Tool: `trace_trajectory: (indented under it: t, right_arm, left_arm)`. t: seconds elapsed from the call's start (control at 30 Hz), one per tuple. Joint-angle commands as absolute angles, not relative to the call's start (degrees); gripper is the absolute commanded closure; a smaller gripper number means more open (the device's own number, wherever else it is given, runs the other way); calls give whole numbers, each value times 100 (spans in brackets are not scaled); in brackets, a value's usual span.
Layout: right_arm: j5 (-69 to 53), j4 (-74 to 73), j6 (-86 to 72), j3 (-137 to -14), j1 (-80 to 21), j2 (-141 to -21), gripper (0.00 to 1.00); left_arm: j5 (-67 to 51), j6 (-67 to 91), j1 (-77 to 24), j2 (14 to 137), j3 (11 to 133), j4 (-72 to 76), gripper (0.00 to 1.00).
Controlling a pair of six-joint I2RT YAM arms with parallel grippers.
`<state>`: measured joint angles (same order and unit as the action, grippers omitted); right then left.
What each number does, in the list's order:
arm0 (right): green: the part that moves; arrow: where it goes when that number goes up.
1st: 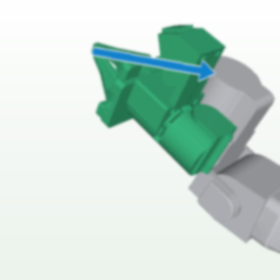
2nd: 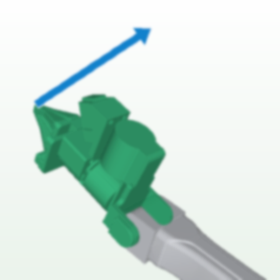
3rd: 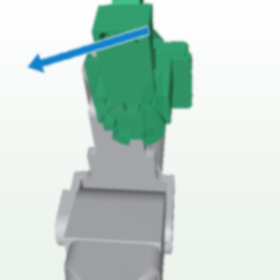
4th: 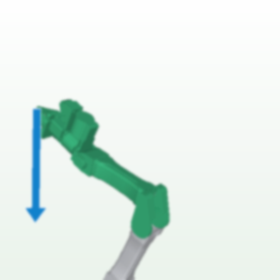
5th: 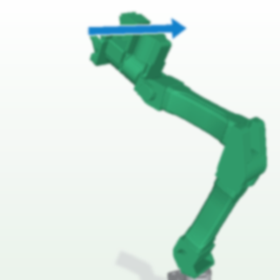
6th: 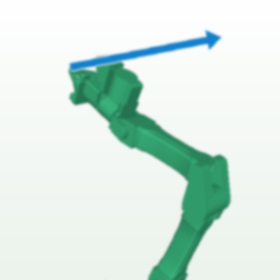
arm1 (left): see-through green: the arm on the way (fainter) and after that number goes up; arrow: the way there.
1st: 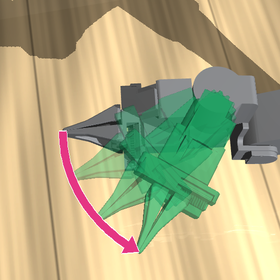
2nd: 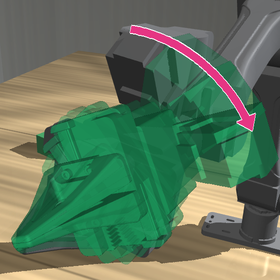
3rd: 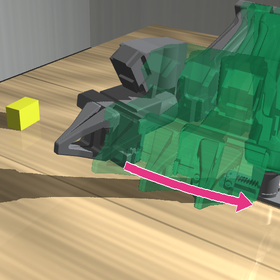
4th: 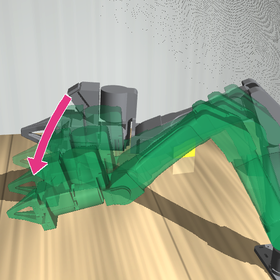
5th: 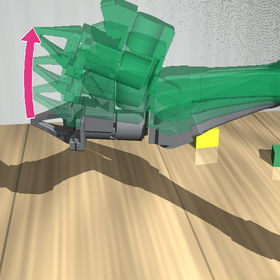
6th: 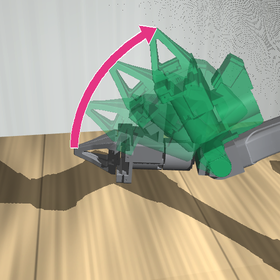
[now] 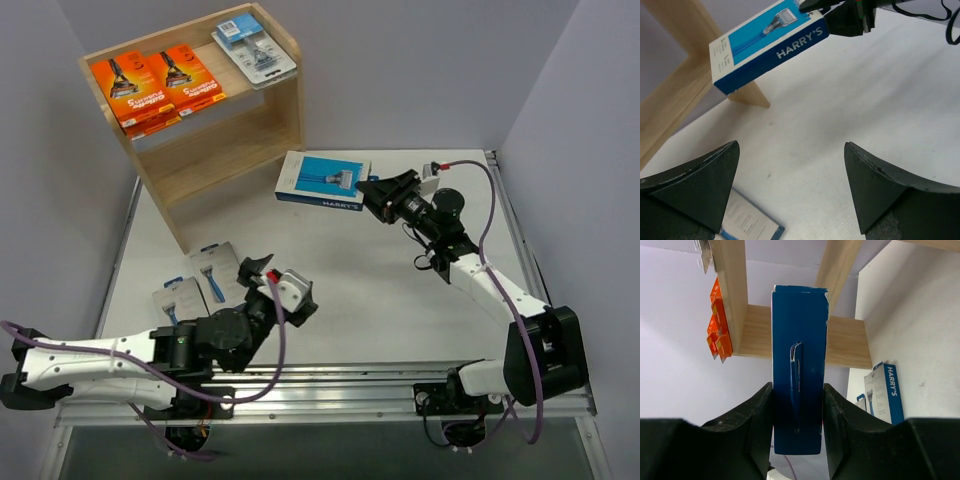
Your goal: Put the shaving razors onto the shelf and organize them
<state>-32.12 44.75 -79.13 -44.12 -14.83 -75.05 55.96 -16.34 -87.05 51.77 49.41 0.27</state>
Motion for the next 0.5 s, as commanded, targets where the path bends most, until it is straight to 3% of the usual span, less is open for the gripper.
trace_trajectory:
  t: [0.0, 0.2, 0.47]
  right_arm:
    - [-2673, 5018, -7647, -5018, -1933, -7786, 100]
    - [-2145, 5370, -7647, -5712, -2477, -8630, 100]
    - [-1469, 5677, -7664, -6871, -2988, -9929, 100]
  left_arm:
    - [6246, -617, -8640, 4554, 5027, -1296, 6]
    - [7171, 535, -8552, 3499, 5229, -2915, 6]
    - [7891, 748, -8534, 2559, 5054, -3612, 6]
